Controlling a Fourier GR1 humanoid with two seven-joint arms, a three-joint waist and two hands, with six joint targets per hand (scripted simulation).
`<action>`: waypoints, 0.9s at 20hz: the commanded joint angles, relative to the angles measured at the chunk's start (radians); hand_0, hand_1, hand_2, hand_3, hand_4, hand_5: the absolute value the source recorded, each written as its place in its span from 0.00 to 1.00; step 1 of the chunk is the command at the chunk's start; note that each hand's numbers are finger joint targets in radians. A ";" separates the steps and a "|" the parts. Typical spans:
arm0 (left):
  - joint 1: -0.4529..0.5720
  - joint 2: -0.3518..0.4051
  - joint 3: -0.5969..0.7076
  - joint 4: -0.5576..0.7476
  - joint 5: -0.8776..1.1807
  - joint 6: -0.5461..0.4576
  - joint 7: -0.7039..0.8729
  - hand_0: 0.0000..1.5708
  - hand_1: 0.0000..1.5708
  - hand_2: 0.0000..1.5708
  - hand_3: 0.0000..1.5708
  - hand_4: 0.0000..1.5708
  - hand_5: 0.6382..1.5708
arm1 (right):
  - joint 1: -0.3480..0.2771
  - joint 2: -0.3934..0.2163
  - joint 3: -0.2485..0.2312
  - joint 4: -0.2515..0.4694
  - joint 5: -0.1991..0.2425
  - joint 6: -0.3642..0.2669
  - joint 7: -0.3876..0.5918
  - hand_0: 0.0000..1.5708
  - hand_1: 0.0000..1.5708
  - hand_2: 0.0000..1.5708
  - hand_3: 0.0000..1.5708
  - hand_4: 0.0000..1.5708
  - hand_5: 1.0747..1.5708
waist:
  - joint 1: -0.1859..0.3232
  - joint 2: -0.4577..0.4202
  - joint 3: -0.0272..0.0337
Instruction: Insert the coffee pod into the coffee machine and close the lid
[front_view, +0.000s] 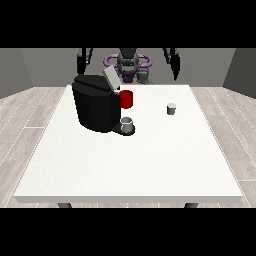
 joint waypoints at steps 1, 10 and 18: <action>-0.029 0.041 0.041 0.019 0.033 -0.049 0.030 0.00 0.00 0.00 0.00 0.14 1.00 | -0.004 0.034 0.031 0.015 0.024 -0.016 0.032 0.00 0.00 0.00 0.00 0.08 1.00 | -0.013 -0.035 -0.0129; -0.072 0.211 0.133 0.135 -0.023 -0.137 -0.208 0.00 0.00 0.00 0.00 0.00 1.00 | 0.009 0.111 -0.024 -0.030 -0.012 -0.104 -0.110 0.00 0.00 0.00 0.00 0.06 1.00 | -0.111 0.004 -0.0132; -0.281 0.315 0.215 0.385 0.005 -0.204 -0.111 0.00 0.00 0.00 0.00 0.00 1.00 | -0.038 0.113 0.050 -0.048 0.005 -0.142 -0.105 0.00 0.00 0.00 0.00 0.11 1.00 | -0.166 0.093 -0.0131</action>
